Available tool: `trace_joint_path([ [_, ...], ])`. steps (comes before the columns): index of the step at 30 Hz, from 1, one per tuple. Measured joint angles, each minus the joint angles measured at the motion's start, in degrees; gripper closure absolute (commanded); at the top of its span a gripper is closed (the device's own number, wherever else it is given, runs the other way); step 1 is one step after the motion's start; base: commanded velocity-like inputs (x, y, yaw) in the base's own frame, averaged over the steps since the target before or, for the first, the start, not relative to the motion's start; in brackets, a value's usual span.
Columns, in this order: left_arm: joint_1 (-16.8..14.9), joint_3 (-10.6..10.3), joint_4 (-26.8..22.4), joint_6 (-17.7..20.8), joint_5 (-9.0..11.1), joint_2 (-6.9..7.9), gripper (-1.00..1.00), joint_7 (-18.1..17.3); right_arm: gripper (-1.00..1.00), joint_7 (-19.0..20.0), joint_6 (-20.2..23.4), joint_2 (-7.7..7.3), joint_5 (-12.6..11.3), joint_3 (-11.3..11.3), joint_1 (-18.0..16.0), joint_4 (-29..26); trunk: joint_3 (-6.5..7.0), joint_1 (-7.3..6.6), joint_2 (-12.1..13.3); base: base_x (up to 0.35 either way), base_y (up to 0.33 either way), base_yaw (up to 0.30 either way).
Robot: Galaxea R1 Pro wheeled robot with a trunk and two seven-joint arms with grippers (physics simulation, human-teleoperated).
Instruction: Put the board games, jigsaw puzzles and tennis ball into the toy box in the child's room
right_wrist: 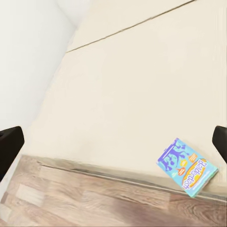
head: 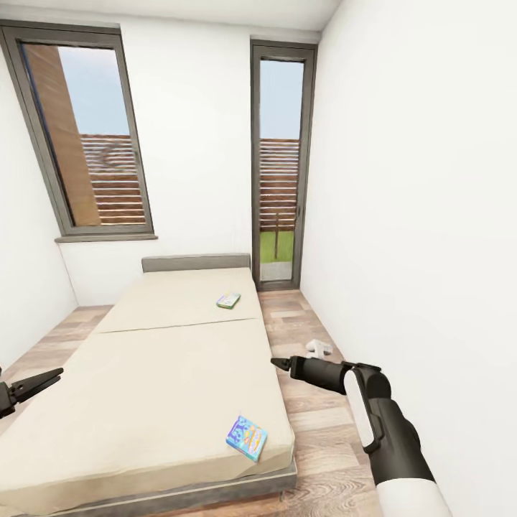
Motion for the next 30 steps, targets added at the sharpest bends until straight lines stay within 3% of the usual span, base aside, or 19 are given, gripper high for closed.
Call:
trace_joint_path([
  [2, 0.0, 0.0, 0.0, 0.0, 0.0, 0.00, -1.00, 0.0, -1.00, -0.4, 0.0, -0.02, -3.4, -0.8, 0.0, 1.5, -0.36, 0.43, -0.8, 0.000, 0.000, -0.002],
  [6, 0.0, 0.0, 0.0, 0.1, 0.0, 0.00, -1.00, 0.0, -1.00, -0.8, -0.3, -0.04, -6.6, -1.5, 0.1, 5.8, -1.08, 1.31, -2.4, 0.000, 0.000, -0.001],
  [11, 0.0, -0.1, 0.0, 0.6, 0.0, 0.02, -1.00, 0.0, -1.00, -0.7, -3.5, -0.17, -9.5, -4.3, 0.0, 13.7, -1.97, 2.41, -4.4, 0.000, 0.000, 0.000],
  [22, -0.1, -0.2, 0.2, 3.9, -0.3, 0.31, -1.00, 0.0, -1.00, -0.4, -6.3, -0.64, -10.5, -7.5, 0.1, 20.2, -3.95, 4.83, -8.8, 0.000, 0.000, 0.000],
  [25, -0.1, -1.1, 0.2, 4.5, -0.3, 0.39, -1.00, 0.0, -1.00, -0.3, -7.0, -0.67, -10.5, -7.7, 0.2, 21.1, -4.49, 5.49, -10.0, 0.000, 0.000, 0.000],
  [30, -0.1, -5.0, 0.2, 5.8, -0.3, 0.38, -1.00, 0.0, -1.00, 0.0, -9.3, -0.91, -10.5, -7.8, 0.1, 24.4, -5.39, 6.59, -12.0, 0.000, 0.000, 0.000],
])
